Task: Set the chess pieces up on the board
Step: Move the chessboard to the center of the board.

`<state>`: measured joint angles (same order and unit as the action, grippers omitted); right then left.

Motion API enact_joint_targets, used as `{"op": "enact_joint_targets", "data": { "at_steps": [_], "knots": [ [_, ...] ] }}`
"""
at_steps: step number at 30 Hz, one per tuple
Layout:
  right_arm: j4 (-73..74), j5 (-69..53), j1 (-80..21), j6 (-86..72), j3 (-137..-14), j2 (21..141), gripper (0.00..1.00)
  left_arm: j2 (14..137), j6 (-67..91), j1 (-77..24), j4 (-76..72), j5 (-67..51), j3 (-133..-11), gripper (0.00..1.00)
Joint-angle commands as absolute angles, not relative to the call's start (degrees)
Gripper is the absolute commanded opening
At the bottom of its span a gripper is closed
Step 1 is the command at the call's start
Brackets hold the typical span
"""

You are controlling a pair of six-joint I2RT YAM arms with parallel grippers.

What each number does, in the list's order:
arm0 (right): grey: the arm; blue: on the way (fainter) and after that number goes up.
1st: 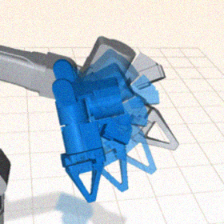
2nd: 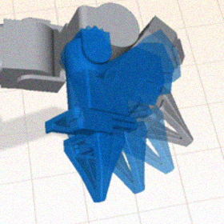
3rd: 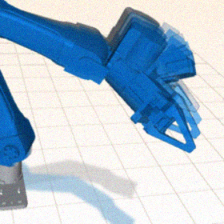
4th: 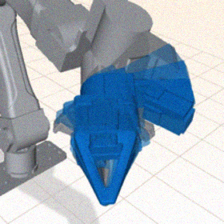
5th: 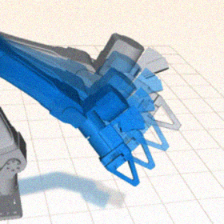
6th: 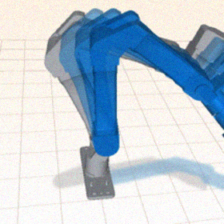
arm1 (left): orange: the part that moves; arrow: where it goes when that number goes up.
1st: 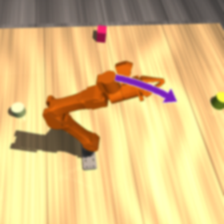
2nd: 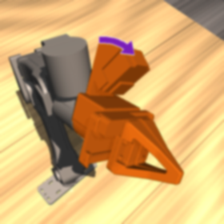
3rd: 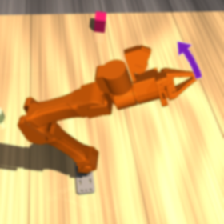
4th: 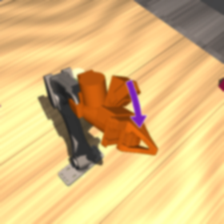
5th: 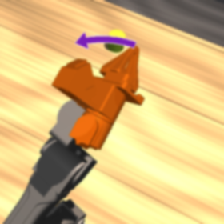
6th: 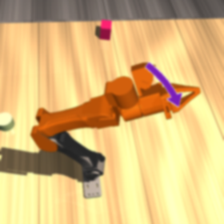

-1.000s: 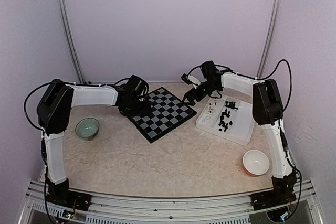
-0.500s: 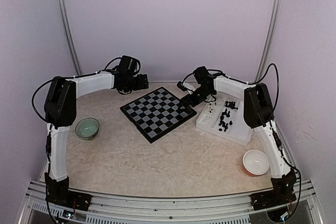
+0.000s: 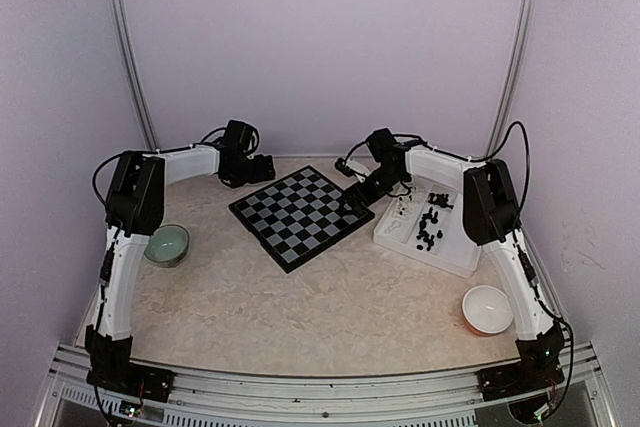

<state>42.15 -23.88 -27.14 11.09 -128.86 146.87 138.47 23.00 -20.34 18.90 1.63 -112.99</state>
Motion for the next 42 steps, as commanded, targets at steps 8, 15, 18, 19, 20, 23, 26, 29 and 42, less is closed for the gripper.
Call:
{"op": "enact_joint_targets", "data": {
  "at_steps": [8,15,18,19,20,23,26,29,42],
  "knots": [
    [43.66,-24.47,-30.26,13.99,-128.01,147.93,0.96,132.21,21.22,-20.40,18.64,-5.35,-99.57,0.88],
    [43.35,-24.39,-31.99,16.19,-126.96,147.39,0.96,125.49,20.36,-20.42,22.08,-4.67,-91.88,0.86],
    [42.96,-24.40,-32.65,16.67,-125.36,146.31,0.96,121.38,21.50,-20.84,21.69,-4.56,-86.23,0.85],
    [42.82,-24.64,-32.88,16.95,-124.36,145.87,0.95,120.26,21.99,-21.22,21.56,-4.49,-84.02,0.85],
    [42.60,-24.83,-33.18,17.37,-123.45,145.35,0.95,118.19,22.57,-21.58,21.47,-4.38,-81.76,0.84],
    [41.99,-25.19,-34.25,18.70,-120.14,143.36,0.95,112.39,23.92,-23.83,21.32,-3.15,-75.61,0.84],
    [41.72,-25.78,-35.36,20.22,-117.41,141.88,0.94,107.52,25.13,-27.12,22.36,-0.38,-70.54,0.84],
    [42.51,-26.66,-36.47,21.60,-115.58,140.96,0.94,102.41,26.28,-31.52,23.78,3.16,-65.08,0.84],
    [42.97,-26.80,-39.81,27.01,-105.00,136.28,0.94,84.07,36.36,-42.52,25.40,8.73,-49.61,0.85]
  ]
}}
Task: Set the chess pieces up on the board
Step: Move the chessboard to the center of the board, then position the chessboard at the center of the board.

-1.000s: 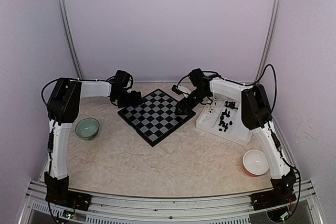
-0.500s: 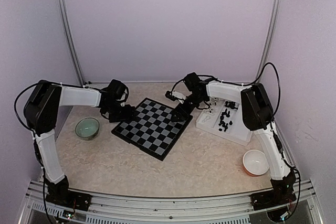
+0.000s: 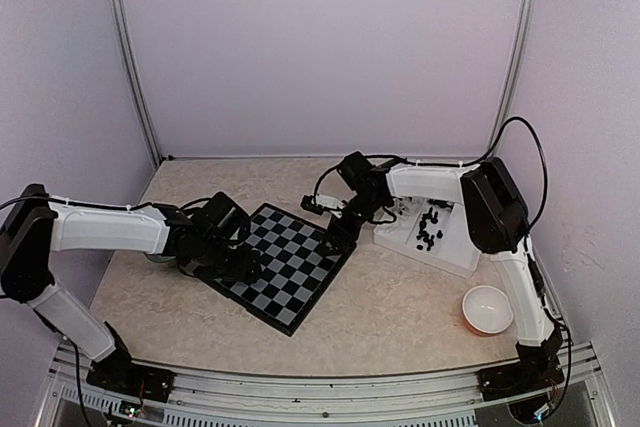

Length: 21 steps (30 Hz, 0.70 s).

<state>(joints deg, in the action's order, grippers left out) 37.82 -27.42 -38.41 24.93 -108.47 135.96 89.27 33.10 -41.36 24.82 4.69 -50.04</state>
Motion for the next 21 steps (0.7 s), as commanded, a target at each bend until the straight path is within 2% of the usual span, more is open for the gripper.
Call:
{"op": "enact_joint_targets", "data": {
  "at_steps": [1,6,12,21],
  "knots": [
    [42.76,-26.32,-39.77,27.13,-104.58,135.68,0.96,83.31,35.88,-42.04,25.43,10.51,-50.53,0.86],
    [41.91,-27.32,-39.64,26.99,-103.90,130.28,0.99,85.84,31.32,-35.65,26.40,13.90,-56.98,0.89],
    [42.51,-28.77,-38.78,27.40,-102.28,120.20,0.99,94.90,26.29,-29.26,25.46,11.36,-62.62,0.89],
    [37.76,-35.49,-36.43,29.01,-83.90,103.23,0.99,104.38,21.96,-25.64,24.67,5.08,-65.03,0.90]
  ]
}}
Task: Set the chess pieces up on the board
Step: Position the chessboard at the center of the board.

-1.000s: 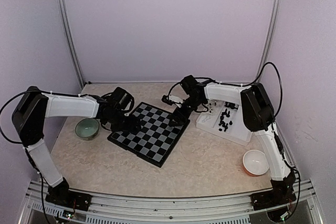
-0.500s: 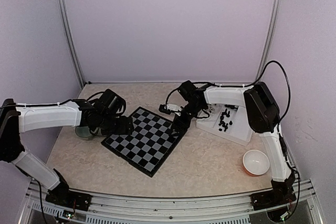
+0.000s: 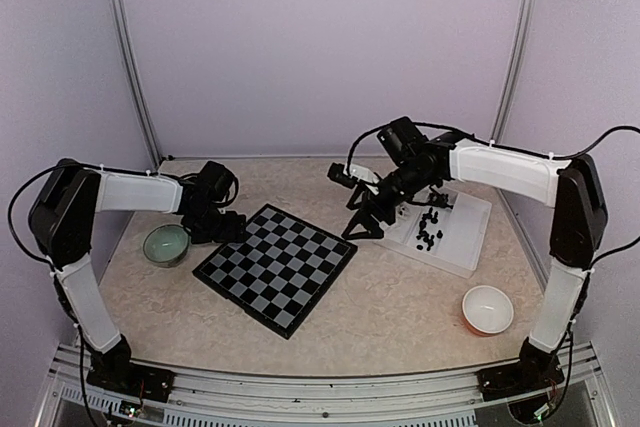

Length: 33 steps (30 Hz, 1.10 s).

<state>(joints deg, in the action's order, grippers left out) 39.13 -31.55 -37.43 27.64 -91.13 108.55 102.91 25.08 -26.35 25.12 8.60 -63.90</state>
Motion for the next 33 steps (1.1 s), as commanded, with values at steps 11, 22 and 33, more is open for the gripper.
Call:
{"op": "enact_joint_targets", "data": {
  "at_steps": [11,22,33],
  "knots": [
    [33.27,-39.61,-34.72,28.92,-73.98,93.45,0.99,101.40,20.44,-27.60,25.46,-4.44,-57.39,0.99],
    [29.72,-42.43,-28.45,28.29,-70.56,92.99,0.99,88.17,31.20,-43.02,27.11,-3.97,-47.60,0.98],
    [29.97,-42.45,-27.09,27.86,-71.33,92.87,0.99,84.34,37.00,-49.31,30.27,-5.25,-44.18,0.94]
  ]
}}
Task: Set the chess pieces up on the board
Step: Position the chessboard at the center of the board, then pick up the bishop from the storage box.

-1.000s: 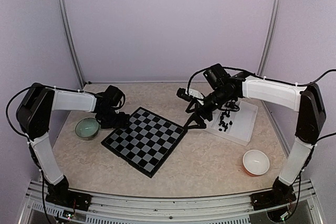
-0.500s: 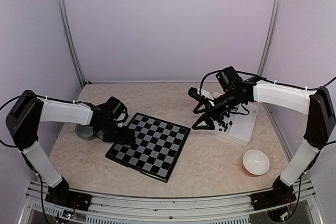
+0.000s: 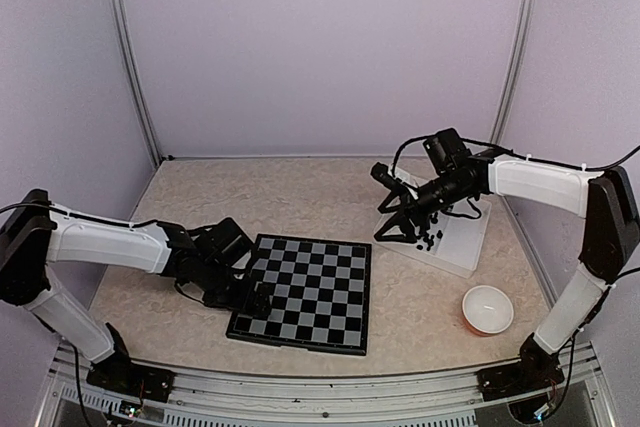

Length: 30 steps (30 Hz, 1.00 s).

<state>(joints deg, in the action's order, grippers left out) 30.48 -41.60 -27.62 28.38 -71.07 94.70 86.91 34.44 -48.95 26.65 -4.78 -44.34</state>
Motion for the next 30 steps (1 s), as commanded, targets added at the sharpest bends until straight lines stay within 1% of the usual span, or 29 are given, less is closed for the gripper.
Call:
{"op": "enact_joint_targets", "data": {
  "at_steps": [1,5,8,12,13,15,16,17,19,21,25,27,28,30],
  "knots": [
    [30.20,-42.31,-26.89,27.92,-71.41,92.72,0.99,83.62,36.75,-49.31,31.72,-4.57,-45.15,0.94],
    [31.92,-41.64,-25.11,27.99,-72.24,91.47,0.99,80.44,33.07,-49.19,38.50,0.74,-53.75,0.94],
    [31.91,-38.42,-21.93,26.73,-72.78,89.72,0.98,80.19,26.81,-49.17,39.20,7.22,-62.78,0.95],
    [33.08,-35.94,-16.62,26.87,-73.91,88.48,0.82,82.10,14.99,-49.13,31.68,17.65,-72.75,0.95],
    [33.53,-34.22,-15.71,27.16,-74.30,88.32,0.79,82.65,12.31,-49.09,28.51,19.62,-74.58,0.95],
    [34.06,-31.11,-14.44,27.92,-74.56,87.82,0.71,83.24,10.10,-49.28,19.95,25.89,-76.77,0.93],
    [33.78,-29.93,-13.88,28.18,-74.08,87.38,0.68,83.04,9.73,-49.24,13.92,28.19,-76.01,0.95],
    [33.11,-28.90,-13.29,28.21,-73.50,86.98,0.68,82.66,8.38,-48.84,7.76,28.92,-74.78,0.98],
    [31.58,-26.65,-12.39,28.28,-72.34,86.38,0.69,81.68,5.90,-47.69,-2.82,28.75,-72.23,0.99],
    [31.14,-24.29,-12.03,28.61,-72.17,86.63,0.70,82.14,4.28,-45.83,-7.96,26.44,-71.64,0.99],
    [34.99,-21.29,-12.00,29.12,-75.07,90.12,0.70,87.36,0.37,-42.34,-12.34,21.81,-71.19,0.99],
    [37.56,-20.52,-11.95,31.16,-75.99,91.98,0.70,89.00,4.01,-39.21,-9.42,14.86,-71.33,0.99],
    [38.17,-19.88,-12.00,31.98,-75.89,92.72,0.69,89.29,5.60,-38.24,-9.26,14.21,-70.40,0.99],
    [38.20,-18.13,-11.87,33.17,-75.34,94.05,0.65,88.14,6.69,-38.23,-11.42,18.05,-67.18,0.99]
  ]
}}
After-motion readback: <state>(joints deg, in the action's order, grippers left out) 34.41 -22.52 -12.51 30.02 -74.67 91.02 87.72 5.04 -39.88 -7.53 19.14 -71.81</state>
